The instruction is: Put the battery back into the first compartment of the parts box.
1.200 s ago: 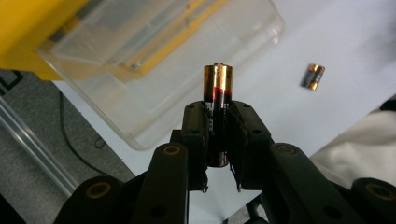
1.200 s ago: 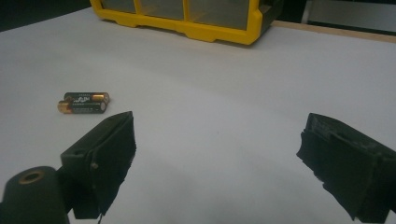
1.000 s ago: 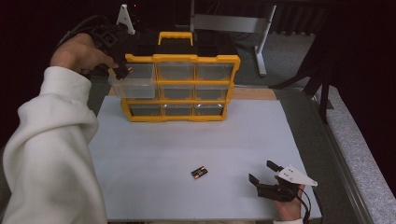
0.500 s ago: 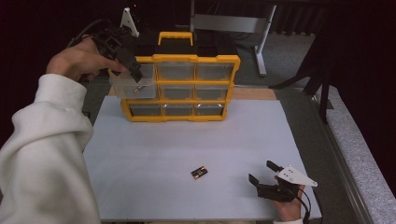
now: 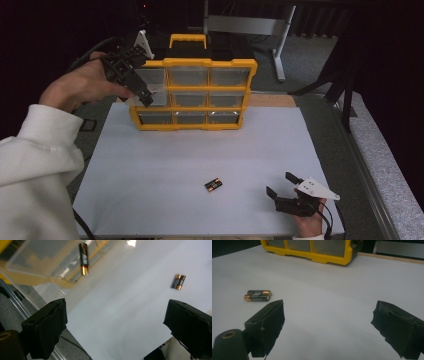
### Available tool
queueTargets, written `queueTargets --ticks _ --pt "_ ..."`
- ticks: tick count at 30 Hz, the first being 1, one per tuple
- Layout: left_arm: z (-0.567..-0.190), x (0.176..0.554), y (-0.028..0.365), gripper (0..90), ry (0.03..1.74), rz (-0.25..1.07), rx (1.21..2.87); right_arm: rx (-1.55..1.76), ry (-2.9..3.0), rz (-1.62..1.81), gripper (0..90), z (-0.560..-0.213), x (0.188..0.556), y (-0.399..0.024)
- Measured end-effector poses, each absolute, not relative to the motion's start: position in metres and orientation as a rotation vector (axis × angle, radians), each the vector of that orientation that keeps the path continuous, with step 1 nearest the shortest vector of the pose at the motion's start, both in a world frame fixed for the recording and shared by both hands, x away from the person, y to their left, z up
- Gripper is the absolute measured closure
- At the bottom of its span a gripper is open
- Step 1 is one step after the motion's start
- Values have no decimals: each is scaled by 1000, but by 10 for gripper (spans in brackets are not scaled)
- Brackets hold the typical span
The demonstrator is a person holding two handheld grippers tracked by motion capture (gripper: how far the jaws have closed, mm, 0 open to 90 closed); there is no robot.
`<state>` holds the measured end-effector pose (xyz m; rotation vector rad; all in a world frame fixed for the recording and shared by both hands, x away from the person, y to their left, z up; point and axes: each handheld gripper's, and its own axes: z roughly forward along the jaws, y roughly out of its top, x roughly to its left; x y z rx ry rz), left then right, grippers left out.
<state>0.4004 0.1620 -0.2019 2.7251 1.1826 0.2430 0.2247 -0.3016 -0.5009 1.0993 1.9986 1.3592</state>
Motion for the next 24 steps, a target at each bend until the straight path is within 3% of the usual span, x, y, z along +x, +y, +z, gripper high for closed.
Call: queueTargets --ticks 13,24 --pt "-239 359 139 52 1054 300 2773 1098 1991 1363 100 -500 224 -302" --pt "-283 345 120 54 981 261 2806 1103 1986 1366 100 -500 223 -301"
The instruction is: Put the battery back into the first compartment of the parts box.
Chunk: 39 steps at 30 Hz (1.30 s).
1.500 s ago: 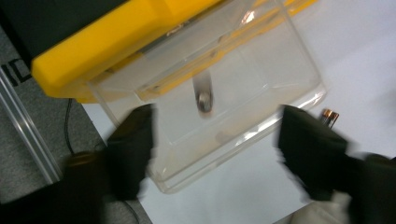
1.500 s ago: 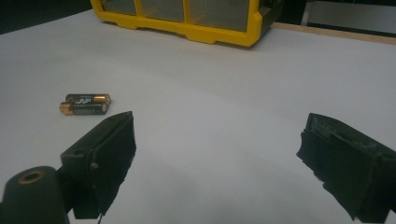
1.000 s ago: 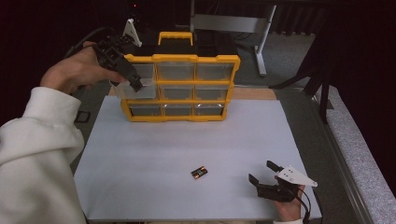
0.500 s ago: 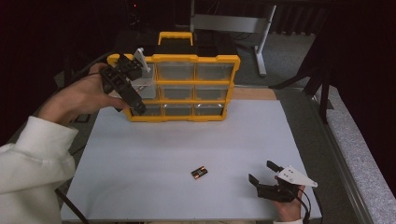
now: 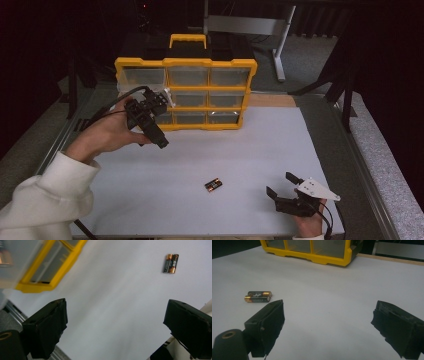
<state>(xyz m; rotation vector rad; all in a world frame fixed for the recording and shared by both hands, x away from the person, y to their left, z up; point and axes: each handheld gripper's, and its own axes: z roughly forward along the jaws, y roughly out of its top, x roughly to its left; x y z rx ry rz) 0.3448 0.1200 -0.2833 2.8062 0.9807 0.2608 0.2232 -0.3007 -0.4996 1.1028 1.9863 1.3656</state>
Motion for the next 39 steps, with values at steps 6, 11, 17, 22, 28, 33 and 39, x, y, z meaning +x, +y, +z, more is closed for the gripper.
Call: queueTargets --ticks 6,11,17,22,28,33,39 --pt "-319 342 105 59 955 210 2817 1102 1986 1365 100 -500 223 -301" --pt "-347 341 92 60 950 199 2811 1099 1988 1364 100 -499 223 -300" --pt "-380 339 72 62 933 184 2816 1097 1991 1361 100 -499 223 -300" --pt "-407 337 55 66 924 131 2818 1096 1992 1361 100 -499 223 -300" --pt "-425 337 40 72 903 102 2835 1095 1993 1362 100 -499 223 -301" --pt "-436 338 28 79 876 74 2853 1092 1995 1362 100 -499 223 -300" --pt "-448 340 15 100 851 41 2872 1094 1997 1363 100 -499 223 -300"
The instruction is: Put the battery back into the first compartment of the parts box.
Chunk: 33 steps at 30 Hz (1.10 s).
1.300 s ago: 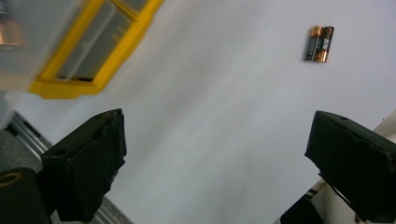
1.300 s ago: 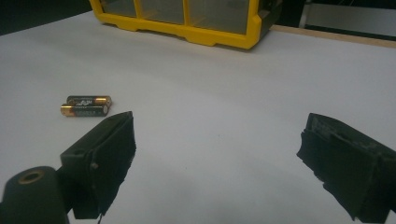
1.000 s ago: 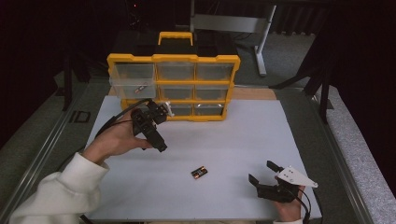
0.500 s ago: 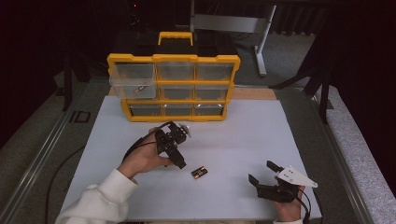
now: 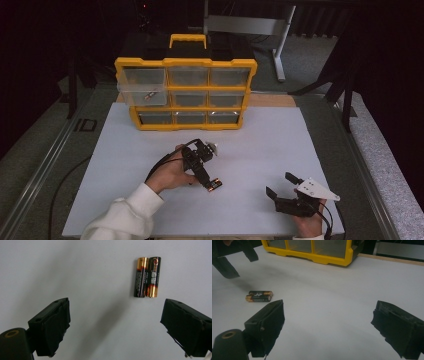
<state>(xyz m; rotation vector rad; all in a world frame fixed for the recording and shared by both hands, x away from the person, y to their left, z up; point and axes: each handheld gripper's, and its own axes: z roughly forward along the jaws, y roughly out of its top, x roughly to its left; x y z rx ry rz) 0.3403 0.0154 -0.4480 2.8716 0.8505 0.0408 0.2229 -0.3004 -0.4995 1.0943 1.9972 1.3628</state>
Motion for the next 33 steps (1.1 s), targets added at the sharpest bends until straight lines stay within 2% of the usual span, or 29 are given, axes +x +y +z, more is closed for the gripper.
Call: queueTargets --ticks 9,14,18,33 --pt "-463 345 2 246 790 -45 2893 1091 2000 1363 100 -500 223 -300" --pt "-468 349 -1 423 781 -107 2876 1089 2001 1361 100 -500 223 -300" --pt "-471 348 -5 527 768 -154 2872 1089 2002 1361 100 -500 223 -300" --pt "-484 352 -11 750 762 -194 2896 1085 2006 1361 100 -500 223 -300"
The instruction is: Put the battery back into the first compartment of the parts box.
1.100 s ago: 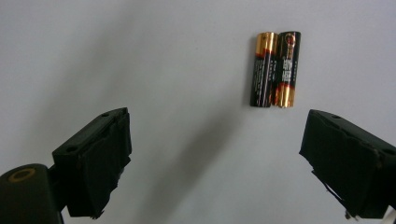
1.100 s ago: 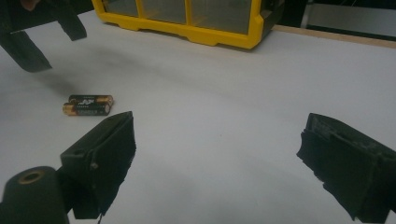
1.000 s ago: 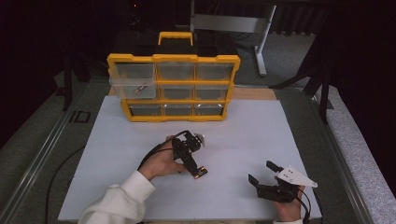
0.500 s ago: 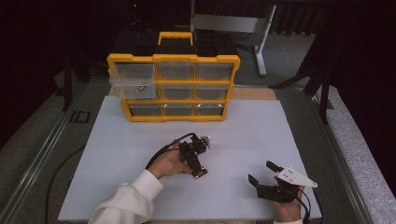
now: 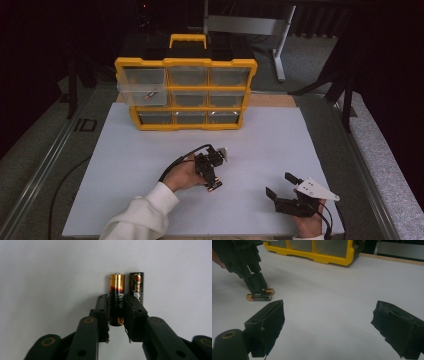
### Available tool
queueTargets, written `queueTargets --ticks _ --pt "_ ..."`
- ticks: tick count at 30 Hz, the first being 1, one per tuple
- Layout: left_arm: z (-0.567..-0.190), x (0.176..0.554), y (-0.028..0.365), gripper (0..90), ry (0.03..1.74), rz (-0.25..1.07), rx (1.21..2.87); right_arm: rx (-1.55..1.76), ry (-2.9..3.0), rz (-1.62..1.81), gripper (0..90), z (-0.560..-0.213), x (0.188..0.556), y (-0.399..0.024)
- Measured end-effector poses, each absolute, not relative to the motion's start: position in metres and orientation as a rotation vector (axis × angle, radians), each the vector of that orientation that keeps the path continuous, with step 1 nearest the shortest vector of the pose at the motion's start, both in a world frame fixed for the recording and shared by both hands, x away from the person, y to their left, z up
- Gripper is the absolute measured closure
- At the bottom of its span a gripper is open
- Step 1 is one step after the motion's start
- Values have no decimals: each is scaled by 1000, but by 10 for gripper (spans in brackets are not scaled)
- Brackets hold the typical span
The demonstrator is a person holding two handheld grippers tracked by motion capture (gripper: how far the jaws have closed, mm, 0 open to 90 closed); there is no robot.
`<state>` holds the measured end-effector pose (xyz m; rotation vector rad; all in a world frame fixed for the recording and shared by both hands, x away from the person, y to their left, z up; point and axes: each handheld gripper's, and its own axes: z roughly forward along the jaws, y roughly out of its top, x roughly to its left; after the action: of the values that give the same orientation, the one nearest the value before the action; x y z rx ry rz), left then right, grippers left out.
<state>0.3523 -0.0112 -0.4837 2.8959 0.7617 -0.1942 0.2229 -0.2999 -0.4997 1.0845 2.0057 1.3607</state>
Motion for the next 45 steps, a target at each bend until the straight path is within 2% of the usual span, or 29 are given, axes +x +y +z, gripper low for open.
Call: queueTargets --ticks 11,21,33,45 --pt "-485 350 -18 772 731 -143 2950 1083 2008 1360 100 -500 223 -299" --pt "-476 353 -5 775 746 -145 2943 1083 2011 1361 100 -500 223 -299" --pt "-454 354 25 774 781 -167 2929 1082 2013 1361 101 -500 223 -299" --pt "-409 355 81 774 913 -82 2891 1084 2016 1361 100 -500 223 -298"
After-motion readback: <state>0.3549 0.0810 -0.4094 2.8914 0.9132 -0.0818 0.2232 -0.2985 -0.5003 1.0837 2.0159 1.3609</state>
